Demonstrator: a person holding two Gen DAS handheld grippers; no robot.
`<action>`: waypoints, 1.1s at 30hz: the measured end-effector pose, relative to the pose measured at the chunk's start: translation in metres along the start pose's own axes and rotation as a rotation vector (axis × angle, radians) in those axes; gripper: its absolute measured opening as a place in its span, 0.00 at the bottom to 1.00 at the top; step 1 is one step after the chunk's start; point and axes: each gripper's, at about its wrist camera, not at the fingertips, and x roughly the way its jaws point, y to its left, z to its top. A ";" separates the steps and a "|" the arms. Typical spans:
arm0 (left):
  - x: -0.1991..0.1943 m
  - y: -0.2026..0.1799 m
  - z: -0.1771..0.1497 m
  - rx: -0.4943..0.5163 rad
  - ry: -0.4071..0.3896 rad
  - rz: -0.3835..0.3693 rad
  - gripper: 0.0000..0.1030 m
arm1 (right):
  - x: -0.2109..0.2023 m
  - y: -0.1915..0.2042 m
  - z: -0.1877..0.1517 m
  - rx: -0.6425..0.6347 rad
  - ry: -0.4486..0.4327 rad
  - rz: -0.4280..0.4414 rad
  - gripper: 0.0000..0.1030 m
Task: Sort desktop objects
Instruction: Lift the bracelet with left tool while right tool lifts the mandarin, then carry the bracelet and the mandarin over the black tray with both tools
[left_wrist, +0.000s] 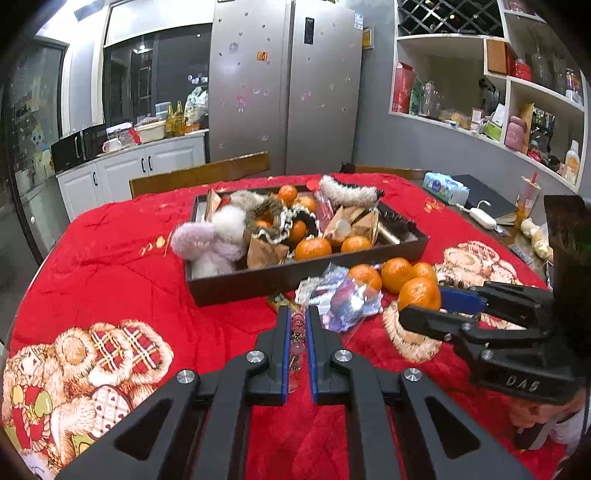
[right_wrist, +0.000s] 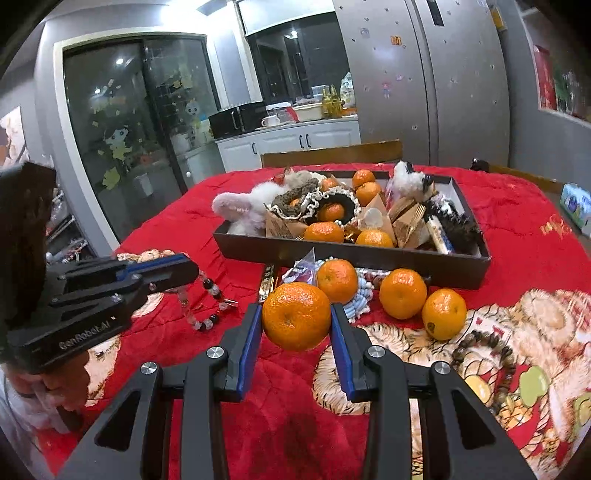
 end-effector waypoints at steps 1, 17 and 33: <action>-0.001 -0.001 0.002 0.002 -0.003 0.001 0.08 | -0.001 0.001 0.002 -0.008 -0.001 -0.009 0.34; -0.016 -0.012 0.060 0.043 -0.106 -0.027 0.08 | -0.018 -0.008 0.063 -0.014 -0.030 0.004 0.34; 0.027 0.005 0.109 0.007 -0.093 0.009 0.08 | 0.009 -0.036 0.108 0.059 -0.027 0.019 0.34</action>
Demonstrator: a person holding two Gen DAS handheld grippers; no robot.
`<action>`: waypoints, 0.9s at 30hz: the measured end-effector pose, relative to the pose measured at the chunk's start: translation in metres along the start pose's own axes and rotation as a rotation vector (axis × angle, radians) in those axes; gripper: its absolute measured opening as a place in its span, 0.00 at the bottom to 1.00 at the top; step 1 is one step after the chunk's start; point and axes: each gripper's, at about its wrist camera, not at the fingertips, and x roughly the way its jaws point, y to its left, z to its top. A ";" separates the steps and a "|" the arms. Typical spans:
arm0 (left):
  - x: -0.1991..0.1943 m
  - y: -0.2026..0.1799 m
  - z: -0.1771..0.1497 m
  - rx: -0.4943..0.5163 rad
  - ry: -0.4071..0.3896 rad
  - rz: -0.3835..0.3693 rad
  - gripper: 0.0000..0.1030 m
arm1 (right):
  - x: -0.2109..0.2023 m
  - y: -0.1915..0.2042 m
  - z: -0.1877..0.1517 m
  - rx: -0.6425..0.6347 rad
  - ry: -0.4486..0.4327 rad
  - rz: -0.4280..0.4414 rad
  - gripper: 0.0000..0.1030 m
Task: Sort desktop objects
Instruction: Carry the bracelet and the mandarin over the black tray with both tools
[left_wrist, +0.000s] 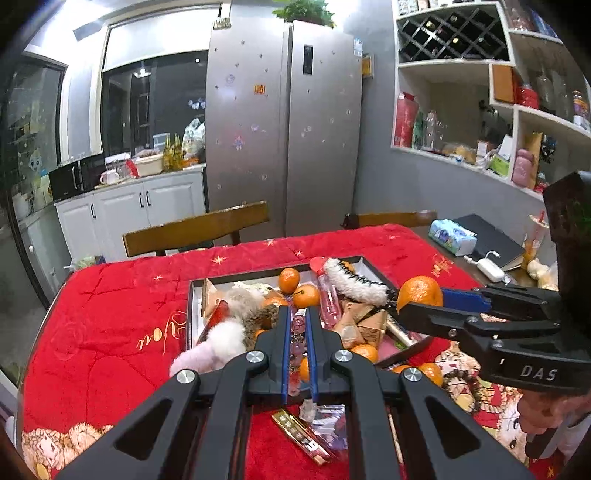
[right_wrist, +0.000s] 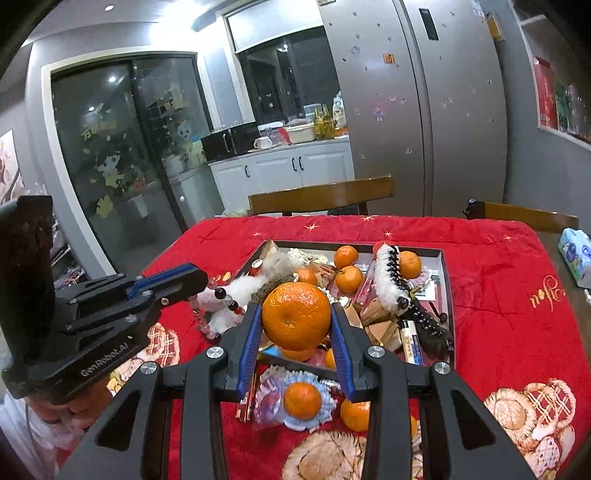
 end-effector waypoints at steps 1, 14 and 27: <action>0.004 0.001 0.003 0.002 0.005 0.002 0.08 | 0.004 -0.001 0.002 0.002 0.005 0.002 0.34; 0.059 0.002 0.067 0.030 -0.074 0.016 0.08 | 0.046 -0.033 0.029 0.080 0.006 0.005 0.34; 0.134 0.034 0.081 -0.057 -0.030 0.019 0.08 | 0.092 -0.045 0.047 0.087 0.022 -0.008 0.34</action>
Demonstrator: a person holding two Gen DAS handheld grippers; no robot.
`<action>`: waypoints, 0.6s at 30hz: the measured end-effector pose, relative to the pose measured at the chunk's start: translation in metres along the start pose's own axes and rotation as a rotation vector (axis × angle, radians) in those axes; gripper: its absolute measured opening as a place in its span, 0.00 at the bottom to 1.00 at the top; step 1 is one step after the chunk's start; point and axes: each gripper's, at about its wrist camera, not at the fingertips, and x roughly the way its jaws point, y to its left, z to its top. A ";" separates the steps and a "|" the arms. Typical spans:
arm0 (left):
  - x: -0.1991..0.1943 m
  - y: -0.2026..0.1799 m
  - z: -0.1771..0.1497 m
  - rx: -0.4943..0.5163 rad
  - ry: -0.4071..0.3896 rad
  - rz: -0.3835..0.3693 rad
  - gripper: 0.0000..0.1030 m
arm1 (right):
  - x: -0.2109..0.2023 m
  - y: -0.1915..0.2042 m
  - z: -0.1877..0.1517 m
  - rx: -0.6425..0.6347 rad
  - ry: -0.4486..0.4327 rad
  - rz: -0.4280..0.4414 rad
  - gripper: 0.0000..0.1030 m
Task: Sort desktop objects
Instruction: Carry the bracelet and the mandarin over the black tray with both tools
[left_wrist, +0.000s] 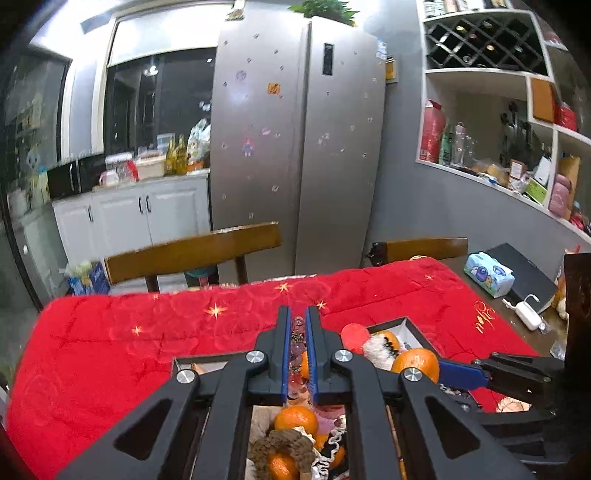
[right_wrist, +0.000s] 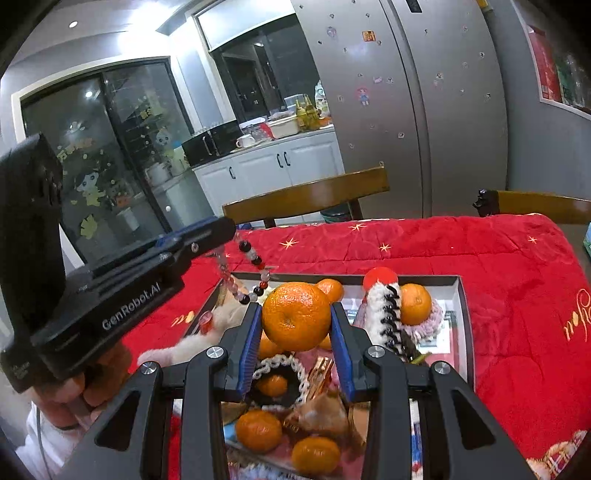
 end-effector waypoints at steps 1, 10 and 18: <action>0.005 0.003 -0.003 -0.012 0.013 -0.004 0.08 | 0.004 0.000 0.000 0.003 0.004 -0.003 0.34; 0.020 0.004 -0.035 0.008 0.076 -0.050 0.08 | 0.032 -0.005 -0.020 0.018 0.083 -0.025 0.34; 0.038 0.009 -0.065 0.000 0.149 -0.036 0.08 | 0.034 0.000 -0.035 -0.088 0.101 -0.089 0.34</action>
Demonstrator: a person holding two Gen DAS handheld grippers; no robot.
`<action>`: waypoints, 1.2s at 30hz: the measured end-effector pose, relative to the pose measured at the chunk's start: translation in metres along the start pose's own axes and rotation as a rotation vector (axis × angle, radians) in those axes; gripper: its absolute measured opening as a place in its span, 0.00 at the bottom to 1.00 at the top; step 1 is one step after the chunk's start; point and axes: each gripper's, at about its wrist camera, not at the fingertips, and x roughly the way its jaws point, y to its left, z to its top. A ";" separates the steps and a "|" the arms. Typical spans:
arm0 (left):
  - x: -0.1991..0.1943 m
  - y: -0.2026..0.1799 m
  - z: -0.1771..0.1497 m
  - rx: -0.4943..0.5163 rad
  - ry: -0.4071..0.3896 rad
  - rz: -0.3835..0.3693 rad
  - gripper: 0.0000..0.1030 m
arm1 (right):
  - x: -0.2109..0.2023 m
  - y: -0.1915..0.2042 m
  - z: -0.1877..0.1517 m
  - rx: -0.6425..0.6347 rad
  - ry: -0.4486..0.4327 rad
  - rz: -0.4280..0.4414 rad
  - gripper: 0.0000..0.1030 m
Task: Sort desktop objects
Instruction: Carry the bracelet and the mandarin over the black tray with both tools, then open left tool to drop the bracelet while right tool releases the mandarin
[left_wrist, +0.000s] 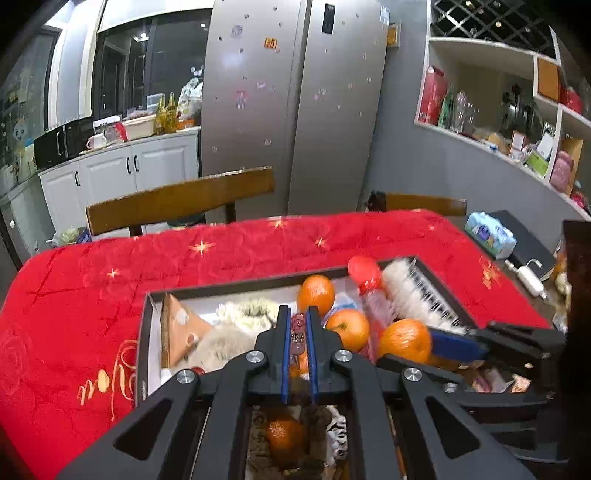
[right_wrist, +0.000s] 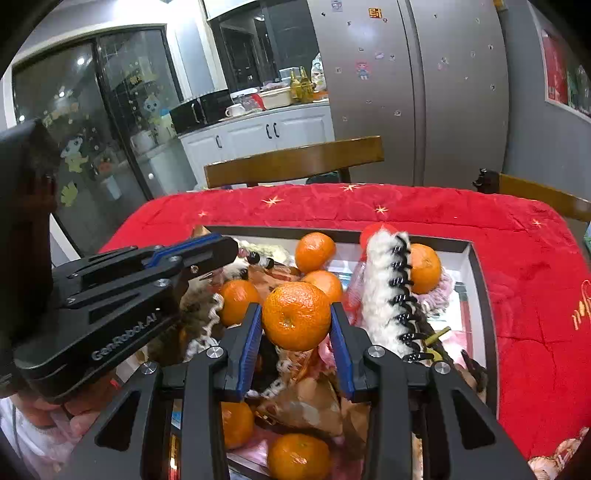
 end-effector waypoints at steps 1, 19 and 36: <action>0.002 0.000 -0.002 0.000 0.005 0.005 0.08 | 0.001 0.001 -0.003 -0.014 0.003 -0.007 0.34; 0.010 -0.003 -0.009 0.018 0.013 0.026 0.08 | 0.016 -0.008 -0.008 -0.007 0.043 -0.002 0.34; 0.008 0.002 -0.001 0.006 0.011 0.063 0.25 | 0.015 -0.011 -0.004 0.035 0.045 0.094 0.53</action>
